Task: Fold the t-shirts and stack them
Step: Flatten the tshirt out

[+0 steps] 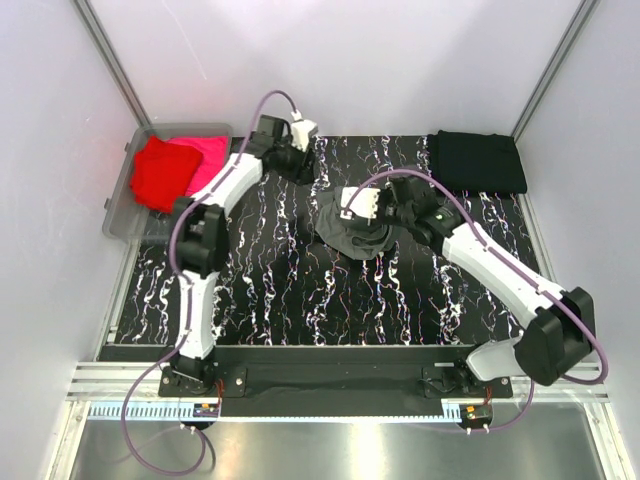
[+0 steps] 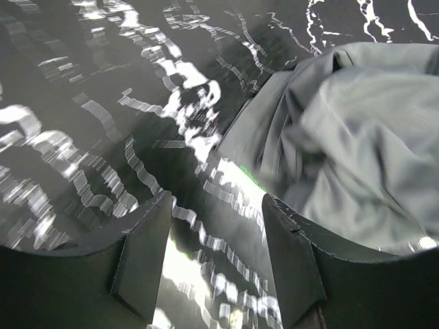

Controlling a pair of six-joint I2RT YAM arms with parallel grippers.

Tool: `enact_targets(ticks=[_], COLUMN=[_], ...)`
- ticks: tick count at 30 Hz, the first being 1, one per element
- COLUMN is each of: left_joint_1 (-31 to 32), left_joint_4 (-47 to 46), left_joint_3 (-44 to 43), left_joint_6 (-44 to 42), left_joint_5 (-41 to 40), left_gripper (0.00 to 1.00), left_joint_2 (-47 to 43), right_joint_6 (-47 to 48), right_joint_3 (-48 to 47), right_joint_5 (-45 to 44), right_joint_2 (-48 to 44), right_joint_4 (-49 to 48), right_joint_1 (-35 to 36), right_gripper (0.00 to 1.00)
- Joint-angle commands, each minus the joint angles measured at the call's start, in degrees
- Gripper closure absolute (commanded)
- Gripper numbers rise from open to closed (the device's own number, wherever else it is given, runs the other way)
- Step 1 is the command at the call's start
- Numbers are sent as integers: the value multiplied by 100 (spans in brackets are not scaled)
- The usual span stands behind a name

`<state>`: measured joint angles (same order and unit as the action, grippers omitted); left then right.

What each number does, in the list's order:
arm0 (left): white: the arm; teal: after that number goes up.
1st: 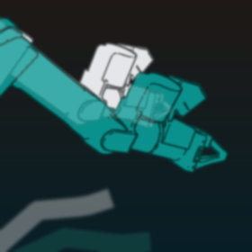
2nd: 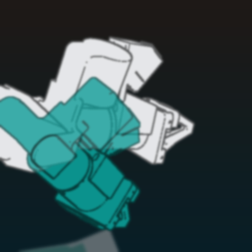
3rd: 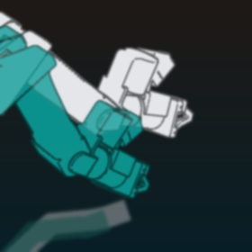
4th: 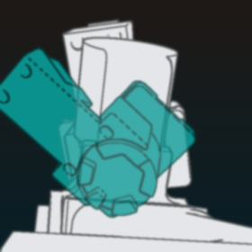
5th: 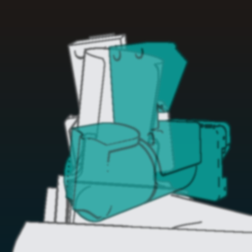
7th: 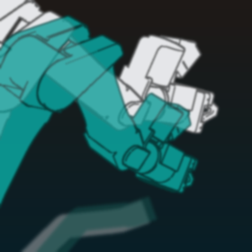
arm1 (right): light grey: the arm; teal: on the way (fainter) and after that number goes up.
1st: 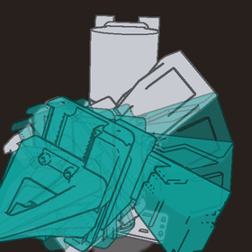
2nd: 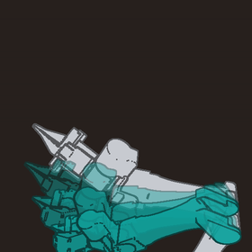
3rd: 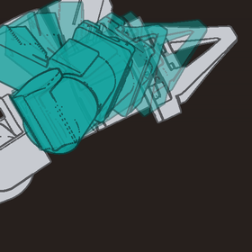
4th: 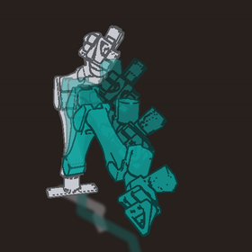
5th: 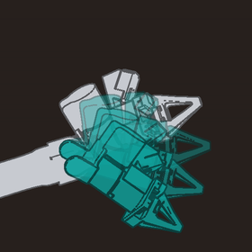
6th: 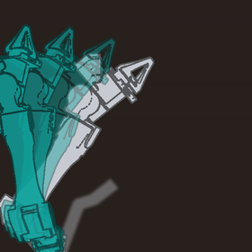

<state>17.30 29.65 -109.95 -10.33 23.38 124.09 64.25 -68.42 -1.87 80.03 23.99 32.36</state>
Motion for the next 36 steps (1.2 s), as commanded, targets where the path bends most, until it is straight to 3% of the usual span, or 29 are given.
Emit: enact_targets(ticks=[1,5,7,14,21,22,23,25,33,36], left_joint_1=[221,406,476,590,608,608,608,608,336,283], left_joint_4=[120,129,120,129,173,173,173,208,199,225], left_joint_3=[-798,-1273,-1414,-1257,-1274,-1266,-1257,-1178,7,1155], left_joint_6=[-47,-66,-109,-198,-154,-145,-154,-259,-224,-460], left_joint_5=[537,536,484,273,71,-8,-52,26,343,387], left_gripper=[40,39,42,50,74,82,100,100,100,100], left_joint_2=[650,1257,1512,1706,1741,1732,1724,1645,-305,-1201], right_joint_6=[-325,-395,-466,-641,-730,-730,-730,-712,-686,-721], right_joint_3=[-57,31,31,31,13,5,-13,-39,13,136], right_joint_5=[-349,-446,-498,-578,-551,-578,-569,-595,-674,-727], right_joint_2=[-523,-699,-734,-796,-673,-664,-647,-629,-585,-611], right_joint_4=[-193,-35,53,185,176,176,176,176,54,9], right_joint_1=[-89,-107,-107,-98,-107,-98,-107,-107,-291,-458], right_gripper=[100,100,100,100,100,100,100,100,100,100])
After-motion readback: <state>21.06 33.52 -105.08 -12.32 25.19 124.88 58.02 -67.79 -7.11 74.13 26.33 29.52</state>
